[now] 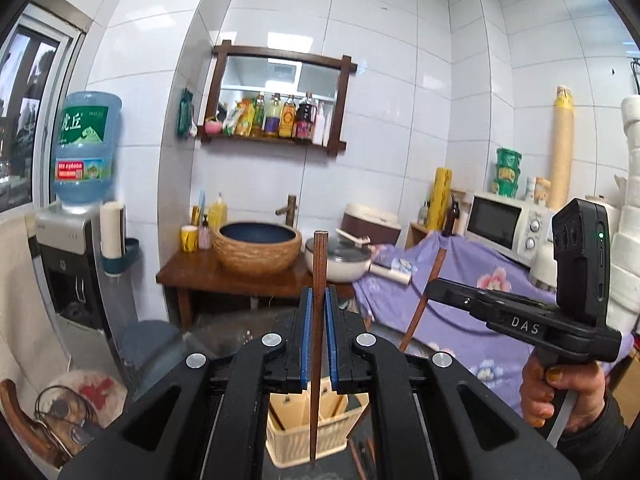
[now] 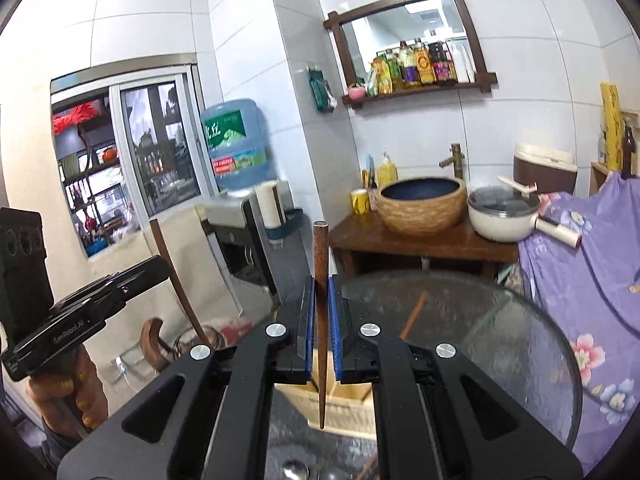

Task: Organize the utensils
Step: 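Carry both wooden chopsticks up and insert them into the utensil holder, then open both tools to drop the chopsticks into the holder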

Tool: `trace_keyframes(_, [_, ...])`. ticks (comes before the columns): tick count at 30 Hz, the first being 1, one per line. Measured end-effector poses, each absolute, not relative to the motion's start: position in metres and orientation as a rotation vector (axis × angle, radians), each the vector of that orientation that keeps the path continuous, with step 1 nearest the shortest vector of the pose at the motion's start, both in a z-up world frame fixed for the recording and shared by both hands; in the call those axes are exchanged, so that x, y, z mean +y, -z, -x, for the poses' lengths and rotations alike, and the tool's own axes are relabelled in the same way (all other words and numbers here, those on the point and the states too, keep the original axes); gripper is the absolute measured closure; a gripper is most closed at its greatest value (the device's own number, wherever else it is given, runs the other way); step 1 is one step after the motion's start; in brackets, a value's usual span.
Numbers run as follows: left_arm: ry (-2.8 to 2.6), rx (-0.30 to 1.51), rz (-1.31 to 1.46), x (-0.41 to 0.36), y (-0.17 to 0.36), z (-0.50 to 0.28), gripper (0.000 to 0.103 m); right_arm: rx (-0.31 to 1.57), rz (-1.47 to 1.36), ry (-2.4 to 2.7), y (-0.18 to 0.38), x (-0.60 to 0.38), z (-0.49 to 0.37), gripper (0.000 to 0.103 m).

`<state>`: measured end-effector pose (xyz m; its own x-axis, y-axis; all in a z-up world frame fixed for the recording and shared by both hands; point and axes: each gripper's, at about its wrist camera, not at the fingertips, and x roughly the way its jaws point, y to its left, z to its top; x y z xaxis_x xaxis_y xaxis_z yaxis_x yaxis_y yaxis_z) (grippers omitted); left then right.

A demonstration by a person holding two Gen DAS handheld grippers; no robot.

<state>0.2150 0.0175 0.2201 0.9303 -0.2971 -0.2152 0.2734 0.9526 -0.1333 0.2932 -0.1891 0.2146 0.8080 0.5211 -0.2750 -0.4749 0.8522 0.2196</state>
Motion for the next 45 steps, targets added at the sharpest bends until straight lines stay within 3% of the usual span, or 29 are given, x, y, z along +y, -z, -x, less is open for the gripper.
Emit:
trace_keyframes(7, [0.231, 0.243, 0.130, 0.022, -0.229, -0.259, 0.096, 0.295, -0.112, -0.451, -0.230, -0.180, -0.323, 0.095])
trace_keyframes(19, [0.172, 0.406, 0.162, 0.025, -0.138, -0.306, 0.097, 0.461, -0.115, -0.390, -0.133, -0.172, -0.366, 0.095])
trace_keyframes(32, [0.176, 0.504, 0.182, 0.024, -0.085, -0.320, 0.096, 0.540, -0.129, -0.330, -0.085, -0.176, -0.381, 0.095])
trace_keyframes(34, [0.179, 0.504, 0.179, 0.024, -0.083, -0.319, 0.090, 0.535, -0.127, -0.325, -0.083, -0.177, -0.381, 0.095])
trace_keyframes(36, [0.177, 0.497, 0.177, 0.023, -0.083, -0.316, 0.058, 0.526, -0.115, -0.301, -0.082, -0.180, -0.379, 0.092])
trace_keyframes(37, [0.177, 0.487, 0.182, 0.024, -0.083, -0.314, 0.050, 0.520, -0.117, -0.297, -0.082, -0.181, -0.377, 0.080])
trace_keyframes(38, [0.178, 0.472, 0.192, 0.025, -0.085, -0.309, 0.042, 0.514, -0.126, -0.297, -0.082, -0.183, -0.376, 0.059])
trace_keyframes(39, [0.180, 0.463, 0.194, 0.025, -0.086, -0.306, 0.035, 0.500, -0.143, -0.291, -0.082, -0.187, -0.371, 0.050])
trace_keyframes(40, [0.183, 0.454, 0.192, 0.025, -0.086, -0.302, 0.031, 0.489, -0.148, -0.284, -0.081, -0.190, -0.367, 0.044])
trace_keyframes(42, [0.181, 0.430, 0.178, 0.023, -0.087, -0.290, 0.015, 0.481, -0.130, -0.267, -0.078, -0.192, -0.358, 0.042])
trace_keyframes(44, [0.177, 0.414, 0.161, 0.021, -0.081, -0.274, 0.009, 0.482, -0.114, -0.247, -0.072, -0.194, -0.349, 0.032])
trace_keyframes(45, [0.182, 0.423, 0.149, 0.019, -0.076, -0.268, 0.007, 0.488, -0.104, -0.246, -0.068, -0.195, -0.345, 0.032])
